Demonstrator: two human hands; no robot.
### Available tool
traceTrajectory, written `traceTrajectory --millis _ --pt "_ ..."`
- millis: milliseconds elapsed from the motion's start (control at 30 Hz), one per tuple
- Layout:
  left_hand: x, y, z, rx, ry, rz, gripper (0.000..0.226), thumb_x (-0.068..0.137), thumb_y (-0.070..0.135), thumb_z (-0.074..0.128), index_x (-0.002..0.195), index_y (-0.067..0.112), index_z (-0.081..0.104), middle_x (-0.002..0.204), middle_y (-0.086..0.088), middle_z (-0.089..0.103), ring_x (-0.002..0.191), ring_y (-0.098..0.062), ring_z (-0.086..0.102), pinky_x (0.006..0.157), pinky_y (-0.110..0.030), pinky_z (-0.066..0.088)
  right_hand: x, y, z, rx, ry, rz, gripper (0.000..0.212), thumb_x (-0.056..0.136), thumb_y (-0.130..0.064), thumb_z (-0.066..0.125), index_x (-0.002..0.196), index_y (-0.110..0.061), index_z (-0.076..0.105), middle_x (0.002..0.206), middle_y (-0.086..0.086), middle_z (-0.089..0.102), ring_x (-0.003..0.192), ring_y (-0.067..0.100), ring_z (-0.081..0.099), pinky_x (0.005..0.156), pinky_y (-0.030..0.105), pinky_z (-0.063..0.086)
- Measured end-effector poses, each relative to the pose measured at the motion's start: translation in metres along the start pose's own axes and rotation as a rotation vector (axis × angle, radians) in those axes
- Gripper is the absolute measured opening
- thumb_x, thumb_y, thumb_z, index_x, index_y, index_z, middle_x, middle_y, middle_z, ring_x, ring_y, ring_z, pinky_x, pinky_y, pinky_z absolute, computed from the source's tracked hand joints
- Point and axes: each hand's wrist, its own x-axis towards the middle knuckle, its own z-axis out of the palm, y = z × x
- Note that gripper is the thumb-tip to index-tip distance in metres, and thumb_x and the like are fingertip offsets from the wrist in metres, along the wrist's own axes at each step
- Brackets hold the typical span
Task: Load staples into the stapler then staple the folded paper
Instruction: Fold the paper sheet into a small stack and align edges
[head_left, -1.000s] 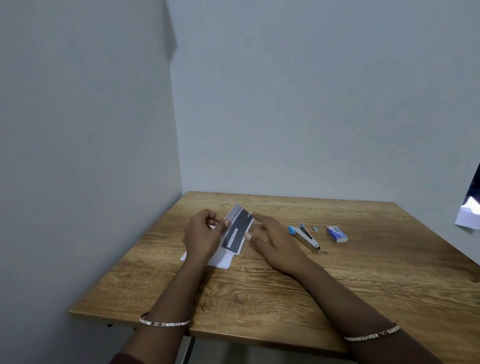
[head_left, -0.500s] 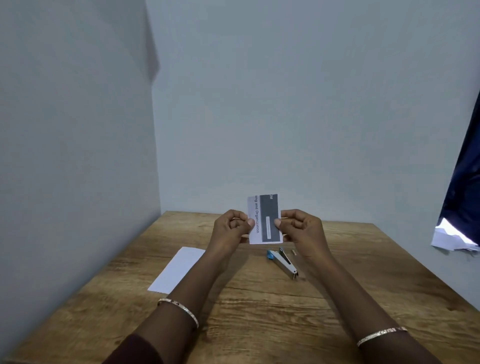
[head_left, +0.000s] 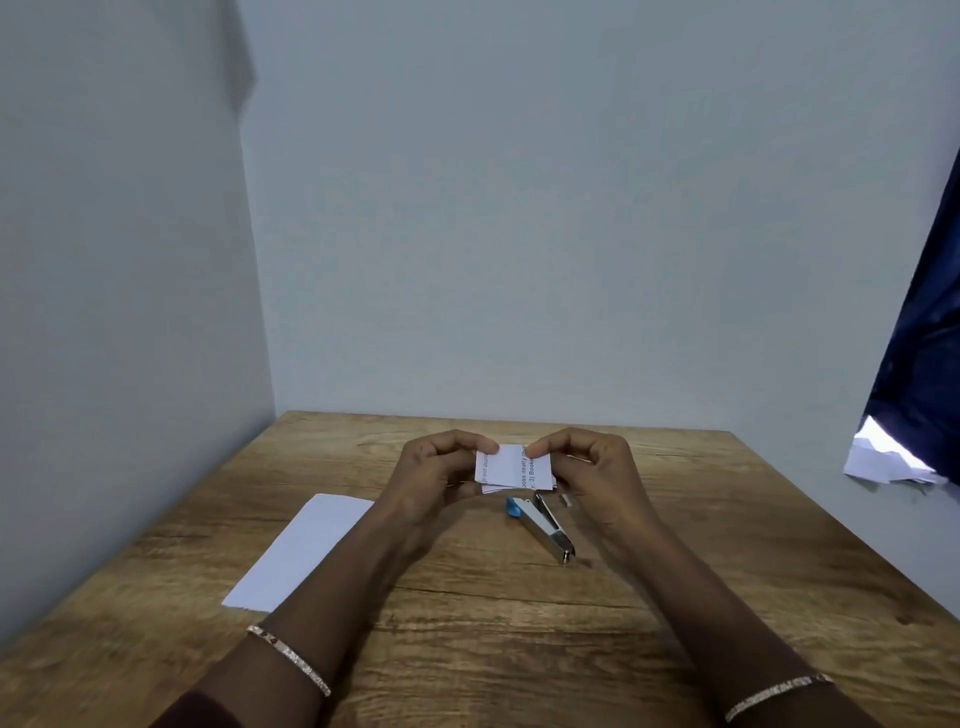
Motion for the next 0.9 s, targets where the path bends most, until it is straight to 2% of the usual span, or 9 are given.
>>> traceTrajectory --millis 67,167,233,300,467,567,667,800,900 --pt "0.001 -0.001 0.001 -0.015 -0.002 -0.009 0.030 0.089 -0.002 0.053 0.081 0.009 0.079 0.093 -0.016 0.079 0.085 -0.021 0.077 0.059 -0.024 0.058 0.001 0.002 -0.001 -0.004 0.021 -0.006 0.033 0.087 0.010 0.060 0.073 -0.013 0.079 0.086 0.011 0.079 0.075 0.019 0.074 0.055 0.022 0.051" --pt "0.005 -0.004 0.003 -0.070 0.012 -0.028 0.021 0.091 0.013 0.057 0.094 0.010 0.077 0.102 -0.015 0.078 0.093 -0.028 0.076 0.068 -0.033 0.060 0.001 0.003 -0.002 0.023 0.036 -0.008 0.036 0.088 0.014 0.057 0.073 -0.011 0.077 0.082 0.012 0.079 0.065 0.012 0.072 0.049 0.016 0.048" --pt "0.005 -0.007 0.004 -0.063 0.032 -0.055 0.020 0.092 0.026 0.066 0.100 0.010 0.075 0.100 -0.014 0.079 0.088 -0.025 0.077 0.067 -0.033 0.061 0.001 0.004 -0.003 0.046 0.035 -0.009 0.037 0.089 0.015 0.055 0.073 -0.011 0.076 0.081 0.011 0.080 0.066 0.010 0.073 0.048 0.014 0.048" --pt "0.005 -0.011 0.005 0.020 0.025 -0.066 0.024 0.089 0.032 0.073 0.095 0.008 0.075 0.095 -0.013 0.080 0.082 -0.019 0.078 0.064 -0.027 0.060 0.001 0.006 -0.004 0.046 0.021 -0.013 0.036 0.089 0.014 0.056 0.072 -0.011 0.076 0.079 0.010 0.079 0.064 0.008 0.072 0.047 0.013 0.047" --pt "0.004 -0.015 0.007 0.063 0.026 -0.037 0.017 0.086 0.016 0.076 0.070 0.012 0.076 0.079 -0.010 0.079 0.061 -0.009 0.072 0.051 -0.016 0.052 0.002 0.010 -0.002 0.030 -0.022 -0.013 0.034 0.088 0.012 0.056 0.072 -0.011 0.076 0.073 0.008 0.078 0.060 0.007 0.070 0.046 0.013 0.045" --pt "0.005 -0.015 0.008 0.008 0.045 -0.041 0.003 0.083 0.008 0.078 0.082 0.005 0.076 0.077 -0.012 0.079 0.062 -0.012 0.074 0.052 -0.018 0.055 0.003 0.012 -0.003 0.037 -0.022 -0.025 0.032 0.089 0.011 0.057 0.074 -0.011 0.075 0.073 0.009 0.078 0.059 0.006 0.069 0.046 0.013 0.045" --pt "0.005 -0.016 0.007 -0.016 0.069 -0.047 0.012 0.078 0.005 0.082 0.088 0.002 0.075 0.083 -0.016 0.079 0.069 -0.018 0.077 0.055 -0.022 0.057 0.003 0.013 -0.002 0.045 -0.016 -0.016 0.033 0.091 0.010 0.053 0.077 -0.009 0.075 0.077 0.010 0.079 0.060 0.007 0.070 0.047 0.015 0.047" --pt "0.005 -0.016 0.007 -0.028 0.104 -0.045 0.019 0.076 0.005 0.083 0.092 -0.001 0.075 0.086 -0.019 0.079 0.072 -0.021 0.078 0.056 -0.023 0.058 0.005 0.011 -0.003 0.092 -0.012 0.038 0.032 0.092 0.003 0.048 0.082 -0.010 0.075 0.086 0.011 0.079 0.072 0.015 0.073 0.051 0.020 0.053" --pt "0.006 -0.015 0.006 -0.029 0.114 -0.035 0.022 0.076 0.005 0.083 0.095 -0.003 0.074 0.086 -0.018 0.079 0.074 -0.021 0.078 0.056 -0.022 0.058 0.006 0.011 -0.003 0.114 -0.001 0.065 0.017 0.095 -0.009 0.057 0.092 -0.018 0.072 0.083 0.013 0.079 0.067 0.016 0.073 0.048 0.020 0.052"
